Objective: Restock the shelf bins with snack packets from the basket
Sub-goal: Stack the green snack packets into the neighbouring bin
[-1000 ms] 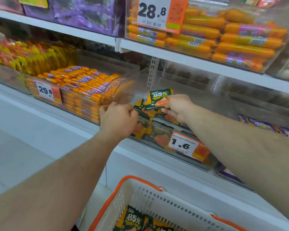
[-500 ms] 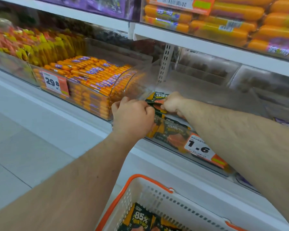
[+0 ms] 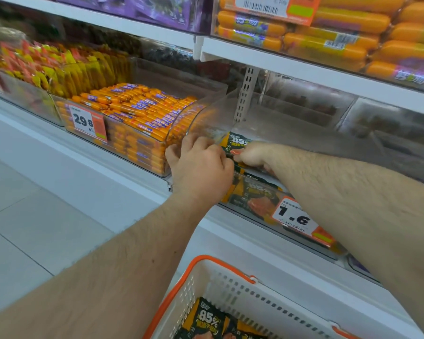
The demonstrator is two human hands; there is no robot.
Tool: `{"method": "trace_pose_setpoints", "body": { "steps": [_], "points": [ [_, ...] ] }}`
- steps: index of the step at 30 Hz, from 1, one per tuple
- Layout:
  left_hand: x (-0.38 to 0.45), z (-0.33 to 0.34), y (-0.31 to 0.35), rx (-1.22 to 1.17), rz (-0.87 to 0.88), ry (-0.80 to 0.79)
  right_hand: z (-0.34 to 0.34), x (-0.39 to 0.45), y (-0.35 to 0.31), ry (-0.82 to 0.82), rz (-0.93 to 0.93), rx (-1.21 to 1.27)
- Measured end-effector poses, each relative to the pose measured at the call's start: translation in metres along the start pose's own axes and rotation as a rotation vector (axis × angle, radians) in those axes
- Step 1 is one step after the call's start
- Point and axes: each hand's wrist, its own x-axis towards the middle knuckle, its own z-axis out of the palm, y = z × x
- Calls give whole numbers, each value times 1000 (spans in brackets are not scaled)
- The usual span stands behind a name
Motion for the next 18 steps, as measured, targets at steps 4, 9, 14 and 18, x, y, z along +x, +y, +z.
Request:
{"method": "trace_pose_setpoints", "body": {
  "steps": [4, 9, 14, 18],
  "points": [
    [-2, -7, 14, 4, 55, 134, -7, -14, 5, 38, -12, 1],
    [-22, -20, 40, -171, 162, 100, -22, -59, 6, 251, -26, 226],
    [-53, -18, 46, -105, 356, -704, 0, -131, 31, 773, -363, 399],
    [-83, 5, 42, 186, 422, -1300, 57, -174, 56, 969, -693, 490]
  ]
}}
